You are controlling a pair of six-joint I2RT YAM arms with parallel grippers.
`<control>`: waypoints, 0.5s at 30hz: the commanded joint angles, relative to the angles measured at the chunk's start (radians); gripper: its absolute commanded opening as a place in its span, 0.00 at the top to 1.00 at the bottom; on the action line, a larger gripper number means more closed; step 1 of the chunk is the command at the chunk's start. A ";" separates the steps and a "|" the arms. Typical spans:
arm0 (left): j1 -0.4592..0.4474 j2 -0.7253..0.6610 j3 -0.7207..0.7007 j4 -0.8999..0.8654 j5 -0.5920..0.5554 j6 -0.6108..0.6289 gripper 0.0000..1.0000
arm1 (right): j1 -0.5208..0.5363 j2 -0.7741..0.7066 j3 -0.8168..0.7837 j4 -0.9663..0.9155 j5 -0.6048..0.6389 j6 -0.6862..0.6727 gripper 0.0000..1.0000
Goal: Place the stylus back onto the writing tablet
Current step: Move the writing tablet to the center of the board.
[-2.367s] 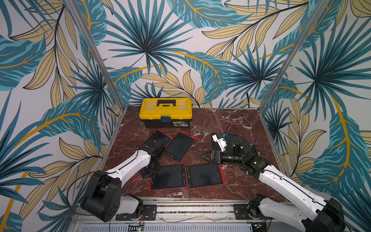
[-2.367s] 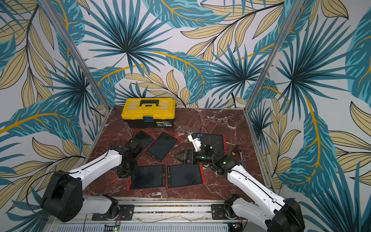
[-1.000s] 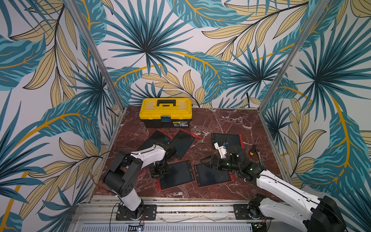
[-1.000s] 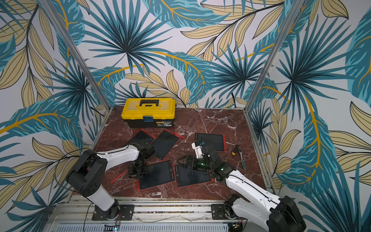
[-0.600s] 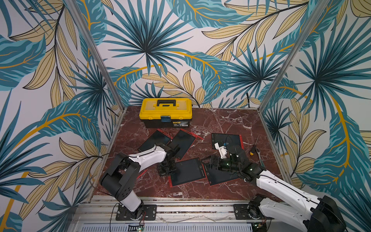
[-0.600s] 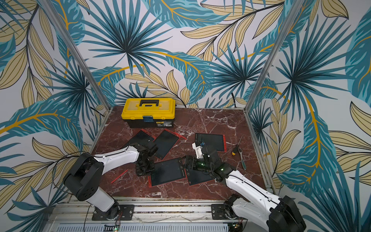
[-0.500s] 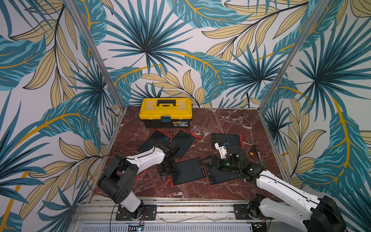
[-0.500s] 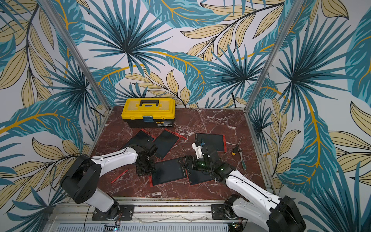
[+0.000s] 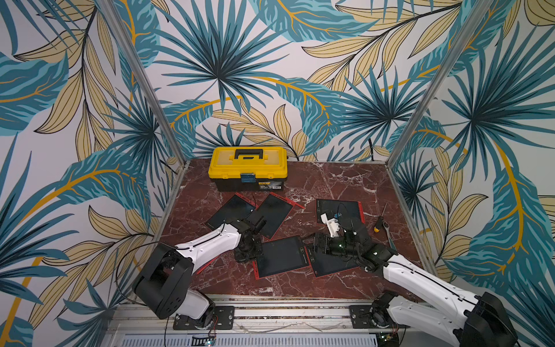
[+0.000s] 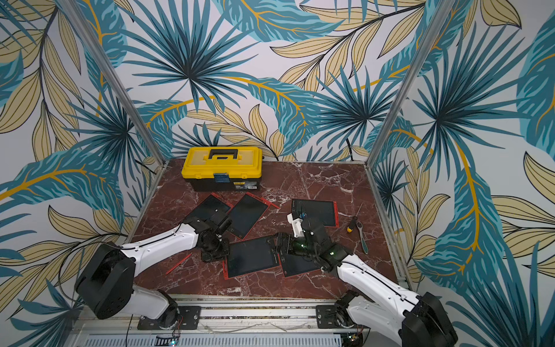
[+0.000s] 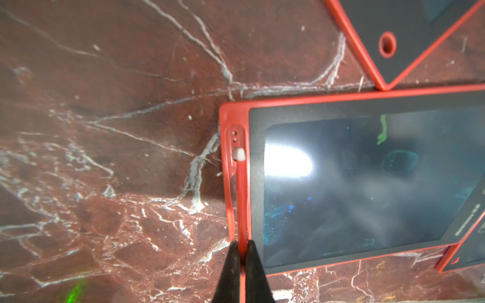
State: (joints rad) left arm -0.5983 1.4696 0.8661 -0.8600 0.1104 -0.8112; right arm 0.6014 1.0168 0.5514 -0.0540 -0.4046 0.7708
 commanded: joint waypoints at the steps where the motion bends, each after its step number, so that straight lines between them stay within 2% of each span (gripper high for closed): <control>1: -0.006 -0.022 -0.021 -0.015 -0.012 0.054 1.00 | 0.003 0.007 -0.013 0.007 -0.007 -0.011 0.01; 15: -0.006 0.020 -0.046 0.050 0.023 -0.051 1.00 | 0.004 0.015 -0.013 0.012 -0.010 -0.010 0.01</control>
State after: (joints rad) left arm -0.6018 1.4872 0.8429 -0.8333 0.1242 -0.8265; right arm 0.6014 1.0290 0.5514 -0.0505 -0.4084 0.7708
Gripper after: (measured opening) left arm 0.062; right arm 0.994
